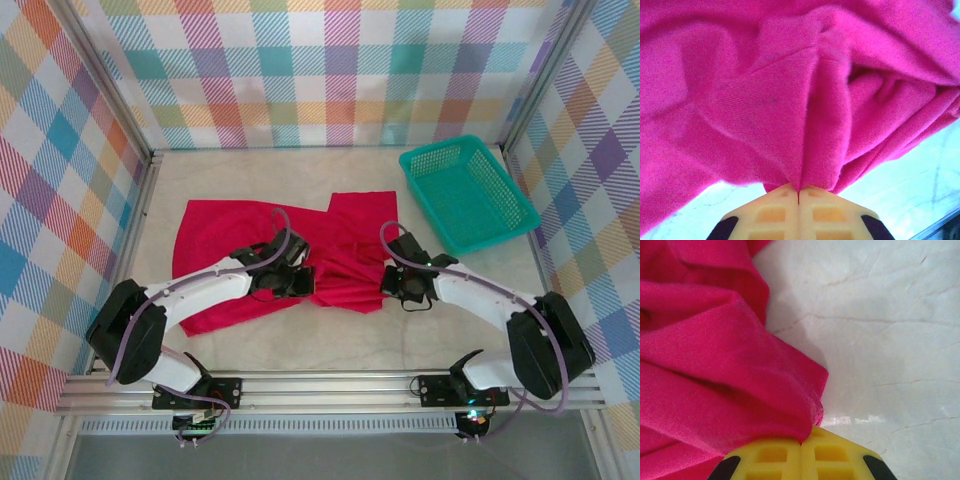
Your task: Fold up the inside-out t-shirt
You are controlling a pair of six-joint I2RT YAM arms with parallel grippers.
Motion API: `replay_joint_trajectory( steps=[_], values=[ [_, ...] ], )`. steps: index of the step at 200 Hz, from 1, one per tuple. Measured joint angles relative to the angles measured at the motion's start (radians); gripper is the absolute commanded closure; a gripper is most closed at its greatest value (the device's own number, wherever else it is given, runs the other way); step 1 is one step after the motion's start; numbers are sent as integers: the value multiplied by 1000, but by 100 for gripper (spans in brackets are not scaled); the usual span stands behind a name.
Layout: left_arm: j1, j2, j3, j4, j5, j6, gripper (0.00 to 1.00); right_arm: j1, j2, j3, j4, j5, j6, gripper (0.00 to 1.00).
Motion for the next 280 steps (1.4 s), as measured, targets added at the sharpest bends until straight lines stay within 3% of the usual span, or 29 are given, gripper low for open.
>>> replay_joint_trajectory(
  steps=[19, 65, 112, 126, 147, 178, 212, 250, 280],
  values=[
    [-23, 0, -7, 11, -8, 0, 100, 18, 4, 15, -43, -13, 13, 69],
    [-68, -1, -7, 31, -39, 0, 100, 155, -68, 157, -100, -20, 46, 53],
    [-72, -7, -16, 42, -53, -4, 100, 190, 159, 214, -7, -83, 94, 50],
    [-72, -18, -25, 41, -60, -4, 100, 190, 255, 251, -2, -90, 103, 55],
    [-72, -44, -37, 39, -69, -5, 100, 190, 362, 323, 5, -101, 107, 100],
    [-72, -59, -43, 44, -87, -8, 100, 192, 374, 389, -8, -108, 98, 100],
    [-72, -56, -81, 66, -106, -27, 100, 208, 184, 362, -29, -90, 67, 100],
    [-73, -4, -89, 128, -114, -56, 100, 224, -193, 51, 167, -137, 53, 100],
    [-73, 31, -98, 159, -114, -78, 100, 223, -255, -196, 320, -196, 73, 100]
  ],
)
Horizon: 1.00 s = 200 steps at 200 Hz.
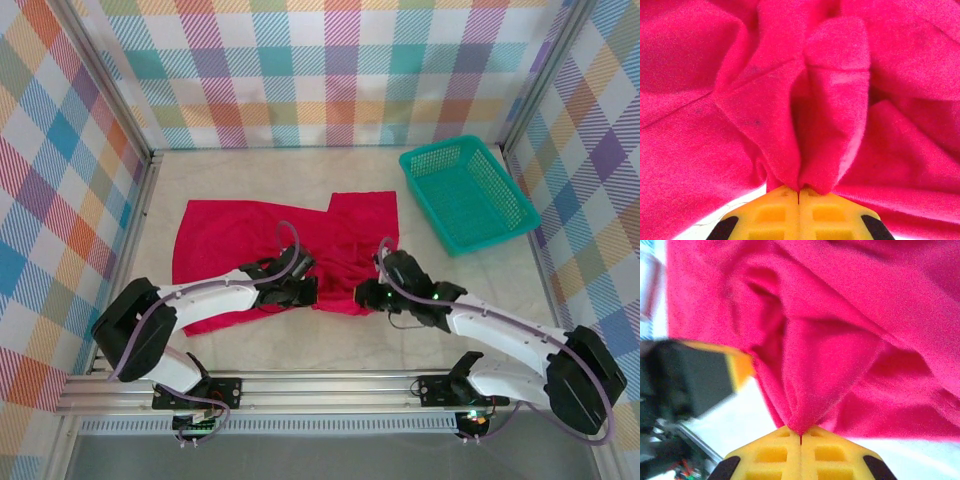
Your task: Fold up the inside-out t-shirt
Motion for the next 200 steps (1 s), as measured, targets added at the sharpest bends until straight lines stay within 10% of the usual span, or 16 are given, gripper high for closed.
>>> replay_joint_trajectory(
  steps=[21, 33, 63, 154, 177, 200],
  values=[
    [-3, 2, 2, 2, -7, 1, 100, 1, 1, -56, -36, 36, 43, 100],
    [-15, 1, 13, -24, -30, 8, 96, 1, 0, -50, -77, 85, 75, 82],
    [-57, -30, 71, -135, -134, 61, 76, 1, -11, -12, -207, 183, 123, 76],
    [-85, 92, 261, -237, -199, 167, 59, 14, 116, 222, -268, 201, 91, 70],
    [-85, 192, 331, -270, -243, 183, 60, 25, 153, 222, -264, 193, 89, 66],
    [-80, 269, 399, -295, -278, 190, 83, 38, 187, 226, -261, 182, 88, 58]
  ],
)
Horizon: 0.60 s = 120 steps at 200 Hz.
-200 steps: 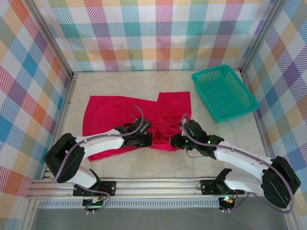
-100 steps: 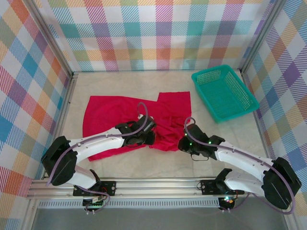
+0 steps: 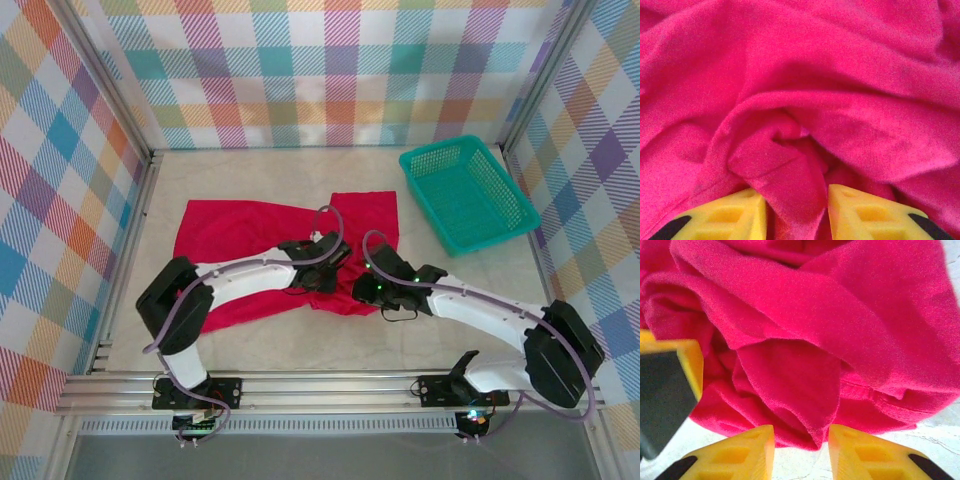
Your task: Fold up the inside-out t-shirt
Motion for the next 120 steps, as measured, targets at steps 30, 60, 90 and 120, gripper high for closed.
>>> replay_joint_trajectory(
  steps=[30, 60, 90, 120],
  values=[
    [12, 51, 27, -19, -18, -3, 100, 7, 64, 38, 6, -6, 0, 48],
    [22, 57, 33, -56, -15, -10, 100, 7, 155, 103, 23, -1, 0, 59],
    [87, 28, 62, -100, 17, -10, 100, 1, 258, 146, 81, 21, -3, 100],
    [183, -130, 82, -26, 158, -39, 100, 0, 265, 68, 134, 47, 17, 100]
  ],
)
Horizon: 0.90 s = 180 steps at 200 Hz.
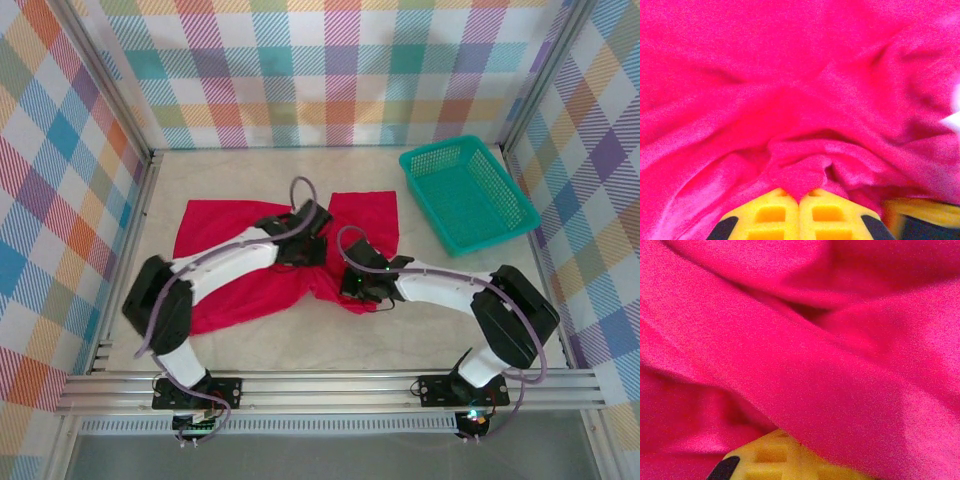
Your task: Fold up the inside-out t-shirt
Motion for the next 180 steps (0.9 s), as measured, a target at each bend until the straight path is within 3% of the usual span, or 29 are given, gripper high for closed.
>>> replay_joint_trajectory(
  steps=[33, 58, 66, 82, 95, 142, 167, 180],
  values=[
    [63, -196, -111, 228, 213, -90, 100, 0, -88, -127, 124, 0, 45, 100],
    [67, -233, -287, 414, 312, -152, 100, 5, -120, -179, 146, -11, 60, 100],
    [69, -233, -345, 460, 334, -166, 100, 7, -120, -188, 132, -15, 63, 94],
    [72, -233, -435, 508, 355, -180, 100, 8, -133, -188, 95, -19, 59, 73],
    [73, -237, -494, 537, 361, -181, 100, 8, -163, -175, 50, -23, 42, 69],
    [73, -303, -618, 600, 369, -181, 100, 9, -274, -68, -28, -23, 1, 75],
    [73, -319, -639, 616, 368, -181, 100, 9, -193, 32, -23, -39, -30, 74],
    [73, -322, -641, 618, 368, -181, 100, 9, -111, 84, -10, -58, -44, 68]
  ],
)
